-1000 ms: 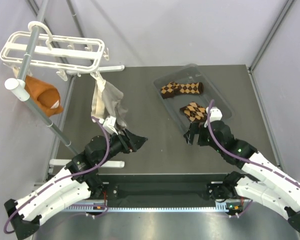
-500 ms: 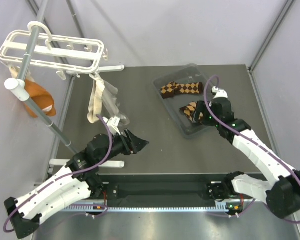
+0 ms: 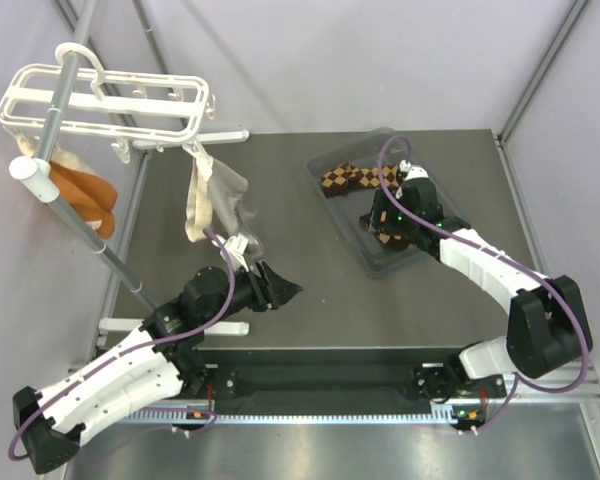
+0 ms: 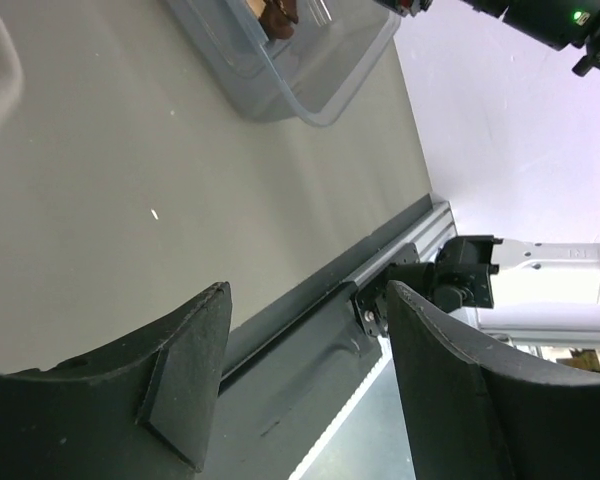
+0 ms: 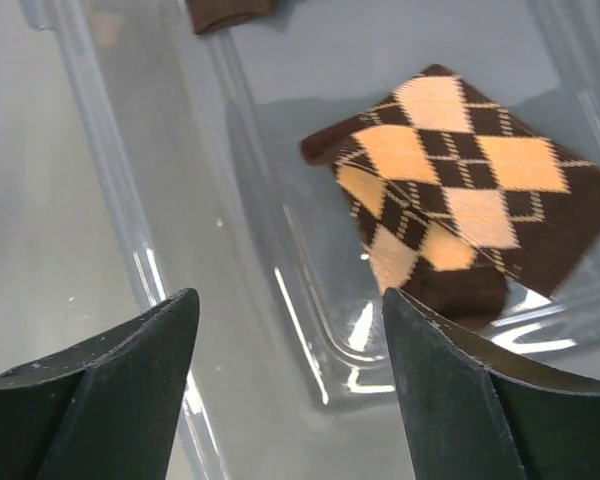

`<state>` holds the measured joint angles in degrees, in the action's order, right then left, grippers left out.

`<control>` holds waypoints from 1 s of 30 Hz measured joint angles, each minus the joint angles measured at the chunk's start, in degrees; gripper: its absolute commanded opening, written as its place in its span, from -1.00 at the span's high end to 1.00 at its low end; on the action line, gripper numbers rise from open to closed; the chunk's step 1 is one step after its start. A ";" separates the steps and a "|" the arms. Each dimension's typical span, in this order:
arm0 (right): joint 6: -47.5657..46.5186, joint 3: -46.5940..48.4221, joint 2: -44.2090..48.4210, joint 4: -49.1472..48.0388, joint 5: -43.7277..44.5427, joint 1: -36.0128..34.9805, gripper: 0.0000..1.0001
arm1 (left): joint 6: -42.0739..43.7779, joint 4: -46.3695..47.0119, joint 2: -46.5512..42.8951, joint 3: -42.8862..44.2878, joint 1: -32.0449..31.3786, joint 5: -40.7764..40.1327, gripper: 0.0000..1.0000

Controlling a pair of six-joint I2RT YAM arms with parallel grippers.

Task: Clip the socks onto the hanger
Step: Rotate the hanger.

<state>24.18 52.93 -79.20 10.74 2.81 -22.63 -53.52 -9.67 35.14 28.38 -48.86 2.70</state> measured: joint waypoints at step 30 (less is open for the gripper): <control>-4.70 25.16 0.63 -16.26 -18.99 -28.79 -0.43 | 24.15 -12.70 7.69 51.41 0.00 -17.62 -0.26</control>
<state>19.49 78.08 -78.56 -5.52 -16.19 -51.42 -29.36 -22.37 42.83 79.79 -48.86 -14.92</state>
